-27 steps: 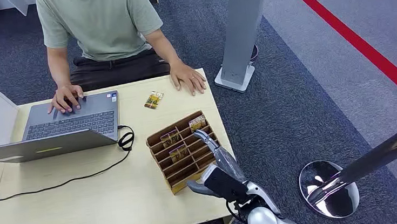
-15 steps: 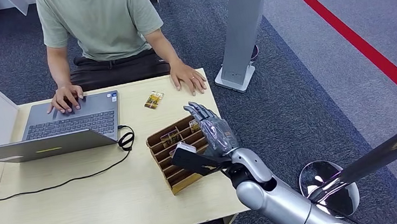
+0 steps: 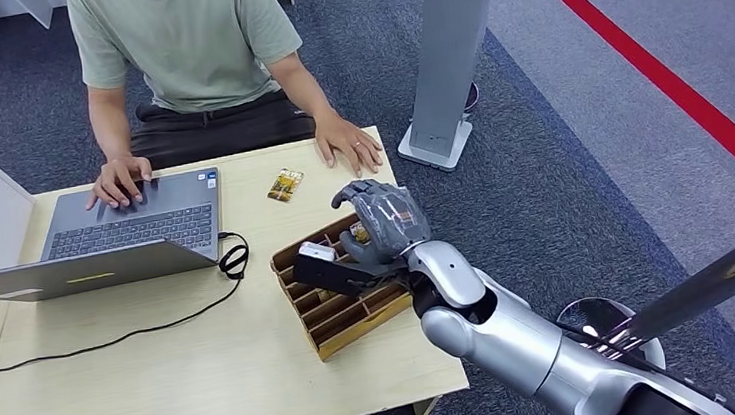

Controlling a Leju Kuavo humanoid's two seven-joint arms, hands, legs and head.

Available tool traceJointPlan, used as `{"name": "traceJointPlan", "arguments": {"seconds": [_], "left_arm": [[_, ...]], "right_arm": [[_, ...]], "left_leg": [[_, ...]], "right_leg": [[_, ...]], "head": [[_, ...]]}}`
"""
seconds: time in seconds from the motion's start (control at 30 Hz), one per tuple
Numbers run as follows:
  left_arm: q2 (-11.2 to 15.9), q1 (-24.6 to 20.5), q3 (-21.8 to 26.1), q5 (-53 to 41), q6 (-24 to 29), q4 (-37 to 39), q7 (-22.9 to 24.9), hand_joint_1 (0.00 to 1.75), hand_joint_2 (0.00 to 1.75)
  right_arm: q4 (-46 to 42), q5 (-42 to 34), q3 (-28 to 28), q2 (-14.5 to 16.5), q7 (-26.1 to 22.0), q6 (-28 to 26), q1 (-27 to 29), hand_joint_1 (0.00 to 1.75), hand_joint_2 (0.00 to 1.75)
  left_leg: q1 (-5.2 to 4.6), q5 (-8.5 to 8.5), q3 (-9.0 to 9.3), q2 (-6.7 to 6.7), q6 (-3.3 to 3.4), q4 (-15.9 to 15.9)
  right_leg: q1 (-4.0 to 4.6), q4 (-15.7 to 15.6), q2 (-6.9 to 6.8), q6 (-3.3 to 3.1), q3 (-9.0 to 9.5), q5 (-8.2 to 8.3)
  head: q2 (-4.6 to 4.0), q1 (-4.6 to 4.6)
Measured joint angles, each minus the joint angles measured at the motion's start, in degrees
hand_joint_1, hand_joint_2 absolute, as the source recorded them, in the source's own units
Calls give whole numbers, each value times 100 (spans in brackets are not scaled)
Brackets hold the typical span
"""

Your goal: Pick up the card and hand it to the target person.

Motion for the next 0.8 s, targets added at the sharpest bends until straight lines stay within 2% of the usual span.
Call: {"name": "traceJointPlan", "arguments": {"seconds": [0.8], "left_arm": [[0, 2, 0, 23, 2, 0, 63, 0, 175]], "right_arm": [[860, -135, 333, 69, 83, -136, -139, 78, 175]], "left_leg": [[0, 0, 0, -1, 0, 0]], "right_leg": [[0, 0, 0, 0, 0, 0]], "head": [[0, 1]]}}
